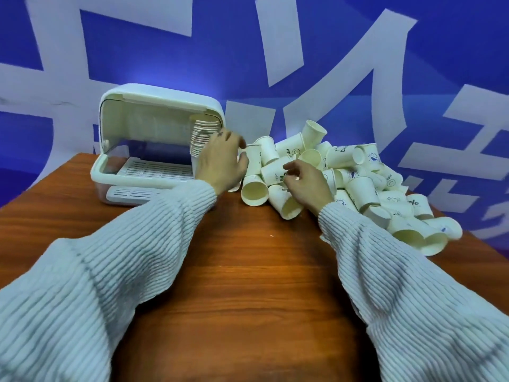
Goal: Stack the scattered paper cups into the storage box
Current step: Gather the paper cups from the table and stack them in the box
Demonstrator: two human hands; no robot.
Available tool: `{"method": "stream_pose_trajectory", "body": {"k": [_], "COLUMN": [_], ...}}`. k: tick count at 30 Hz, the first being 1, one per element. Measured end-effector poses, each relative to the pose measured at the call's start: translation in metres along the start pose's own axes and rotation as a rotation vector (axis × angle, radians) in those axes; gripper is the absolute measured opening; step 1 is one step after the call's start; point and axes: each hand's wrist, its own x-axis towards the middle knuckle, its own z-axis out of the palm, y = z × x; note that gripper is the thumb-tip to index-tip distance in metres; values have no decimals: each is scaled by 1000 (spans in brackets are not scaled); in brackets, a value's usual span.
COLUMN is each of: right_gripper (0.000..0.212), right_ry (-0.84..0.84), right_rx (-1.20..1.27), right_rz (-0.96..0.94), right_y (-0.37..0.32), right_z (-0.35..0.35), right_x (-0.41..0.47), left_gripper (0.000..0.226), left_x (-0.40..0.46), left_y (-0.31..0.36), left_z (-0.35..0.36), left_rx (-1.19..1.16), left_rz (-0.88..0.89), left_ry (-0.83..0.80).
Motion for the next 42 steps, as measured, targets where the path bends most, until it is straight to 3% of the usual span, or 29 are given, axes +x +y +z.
{"method": "stream_pose_trajectory", "body": {"k": [4, 9, 15, 21, 27, 30, 35, 37, 42], "right_gripper": [40, 49, 28, 27, 22, 22, 22, 18, 5], "right_ry": [-88, -245, -69, 52, 257, 231, 170, 156, 61], "right_rx": [-341, -526, -568, -402, 39, 224, 240, 227, 70], "right_rz": [-132, -286, -414, -315, -137, -90, -92, -88, -70], "right_y": [25, 44, 51, 39, -14, -56, -115, -130, -139], "right_z": [-15, -11, -8, -22, -23, -11, 27, 44, 86], "right_x": [-11, -16, -21, -20, -10, -1, 16, 21, 34], "left_gripper": [35, 62, 42, 21, 14, 31, 28, 25, 47], "left_x": [-13, -25, -30, -22, -2, 2, -6, -13, -24], "left_y": [19, 22, 20, 23, 7, -19, -54, -65, -80], "left_z": [29, 61, 57, 20, -53, -83, -108, -113, -121], "left_rx": [204, 240, 376, 64, -163, -219, -274, -307, -339], "left_rz": [178, 109, 98, 0, -234, -398, -600, -628, -639], "left_ry": [-426, -630, -471, -316, -61, 81, 157, 159, 173]}}
